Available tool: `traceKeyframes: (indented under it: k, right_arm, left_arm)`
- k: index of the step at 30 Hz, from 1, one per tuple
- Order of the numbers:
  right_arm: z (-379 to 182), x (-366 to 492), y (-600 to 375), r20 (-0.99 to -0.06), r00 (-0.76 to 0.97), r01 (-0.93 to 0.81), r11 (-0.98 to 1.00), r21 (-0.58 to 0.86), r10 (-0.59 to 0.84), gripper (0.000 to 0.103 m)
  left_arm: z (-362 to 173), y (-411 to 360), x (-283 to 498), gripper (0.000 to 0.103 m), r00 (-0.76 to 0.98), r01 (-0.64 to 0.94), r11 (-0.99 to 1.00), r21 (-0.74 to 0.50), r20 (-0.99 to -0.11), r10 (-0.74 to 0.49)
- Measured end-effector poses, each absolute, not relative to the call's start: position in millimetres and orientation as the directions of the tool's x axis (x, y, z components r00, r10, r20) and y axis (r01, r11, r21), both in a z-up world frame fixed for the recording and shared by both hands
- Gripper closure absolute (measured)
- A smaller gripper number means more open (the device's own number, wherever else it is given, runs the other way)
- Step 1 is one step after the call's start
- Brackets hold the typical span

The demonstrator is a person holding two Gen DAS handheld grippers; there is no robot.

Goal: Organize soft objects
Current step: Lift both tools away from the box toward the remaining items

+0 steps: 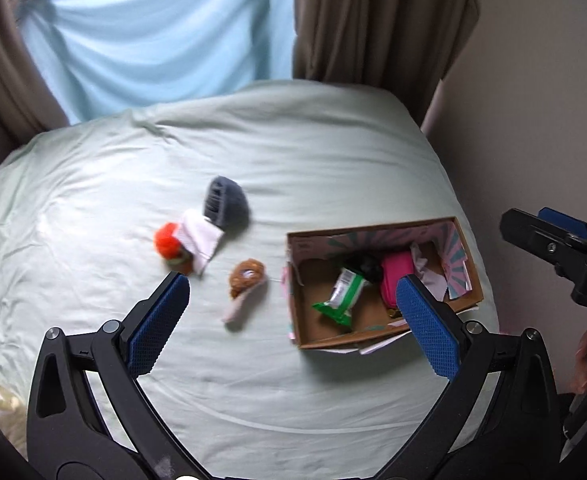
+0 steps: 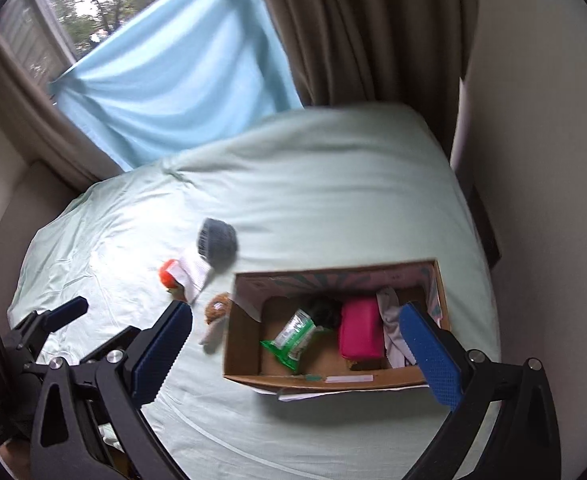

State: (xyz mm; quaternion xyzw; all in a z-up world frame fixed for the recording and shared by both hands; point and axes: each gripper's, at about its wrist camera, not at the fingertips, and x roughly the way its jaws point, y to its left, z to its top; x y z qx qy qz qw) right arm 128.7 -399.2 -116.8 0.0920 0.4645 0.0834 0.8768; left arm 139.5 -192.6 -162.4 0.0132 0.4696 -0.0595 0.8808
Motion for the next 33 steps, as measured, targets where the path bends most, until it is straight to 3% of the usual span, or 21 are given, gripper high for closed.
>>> traceKeyframes:
  k: [8,19,33]
  right_arm:
    - [-71.2,91.3,-346.9,-0.761,0.609,-0.131,0.975,0.181,0.224,0.0]
    - [-53.7,48.1,-276.2,-0.711,0.675,-0.113,0.98,0.163,0.197,0.0]
    - [-69.5,46.2,-187.5,-0.7,0.705,0.038,0.98,0.197,0.113,0.0]
  left_arm:
    - [-125.3,-123.5,96.3,0.0,0.624,0.049,0.998,-0.042,-0.779,-0.063]
    - [-103.7,-21.4,61.0,0.0,0.666,0.041,0.997,-0.065,-0.742,-0.076]
    - [-112.9,61.0,106.9,0.0,0.629,0.177,0.978,-0.107,-0.752,-0.196]
